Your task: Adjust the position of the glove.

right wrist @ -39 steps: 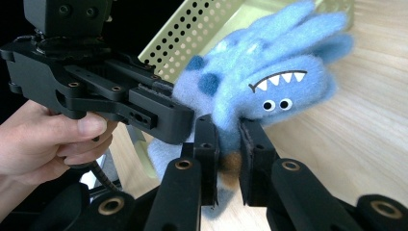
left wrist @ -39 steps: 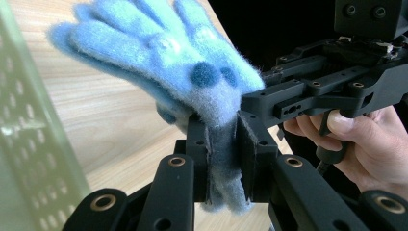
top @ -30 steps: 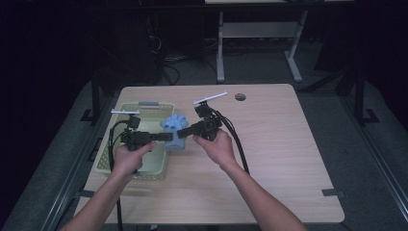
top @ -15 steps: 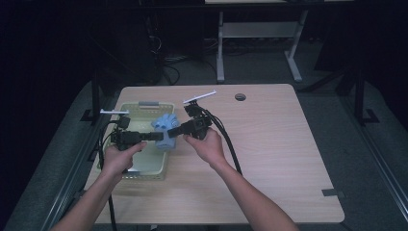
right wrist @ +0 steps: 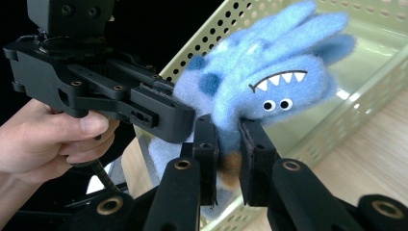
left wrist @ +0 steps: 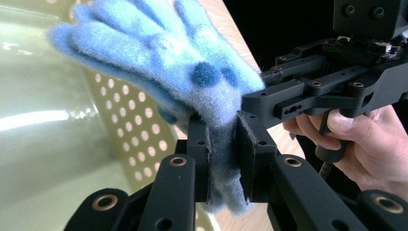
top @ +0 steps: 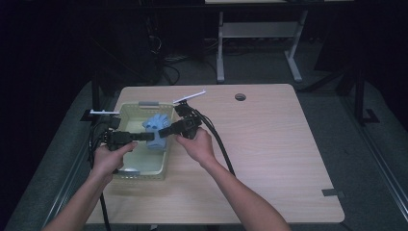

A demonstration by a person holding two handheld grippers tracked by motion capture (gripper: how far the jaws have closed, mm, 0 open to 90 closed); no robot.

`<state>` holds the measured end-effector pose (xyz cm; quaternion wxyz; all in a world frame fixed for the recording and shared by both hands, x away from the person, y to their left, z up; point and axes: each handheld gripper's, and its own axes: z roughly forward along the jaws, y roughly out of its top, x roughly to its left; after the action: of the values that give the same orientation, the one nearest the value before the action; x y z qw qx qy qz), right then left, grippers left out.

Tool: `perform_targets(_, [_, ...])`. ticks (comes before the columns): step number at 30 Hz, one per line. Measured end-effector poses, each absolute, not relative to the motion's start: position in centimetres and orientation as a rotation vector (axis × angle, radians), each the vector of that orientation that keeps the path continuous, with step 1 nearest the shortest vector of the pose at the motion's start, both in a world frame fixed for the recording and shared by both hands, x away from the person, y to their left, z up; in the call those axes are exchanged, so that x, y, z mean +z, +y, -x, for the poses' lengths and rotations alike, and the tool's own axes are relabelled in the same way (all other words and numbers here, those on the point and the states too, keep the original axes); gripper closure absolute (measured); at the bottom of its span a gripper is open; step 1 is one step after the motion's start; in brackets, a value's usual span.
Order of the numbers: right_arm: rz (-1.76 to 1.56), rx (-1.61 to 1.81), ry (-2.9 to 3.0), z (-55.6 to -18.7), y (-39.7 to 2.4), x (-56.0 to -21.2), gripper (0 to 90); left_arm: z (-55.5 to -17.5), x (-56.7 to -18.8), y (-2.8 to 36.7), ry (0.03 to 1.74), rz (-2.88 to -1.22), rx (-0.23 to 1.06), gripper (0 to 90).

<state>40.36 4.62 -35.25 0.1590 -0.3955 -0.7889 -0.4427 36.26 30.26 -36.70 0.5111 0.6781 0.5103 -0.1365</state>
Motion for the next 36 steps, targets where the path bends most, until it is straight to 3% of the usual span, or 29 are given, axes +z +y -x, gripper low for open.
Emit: perform_targets(36, [1.106,-1.252,-2.206,-41.4,9.6,-37.5,77.9,-36.5,-38.4,35.3,1.293,-1.616,-0.344,77.3])
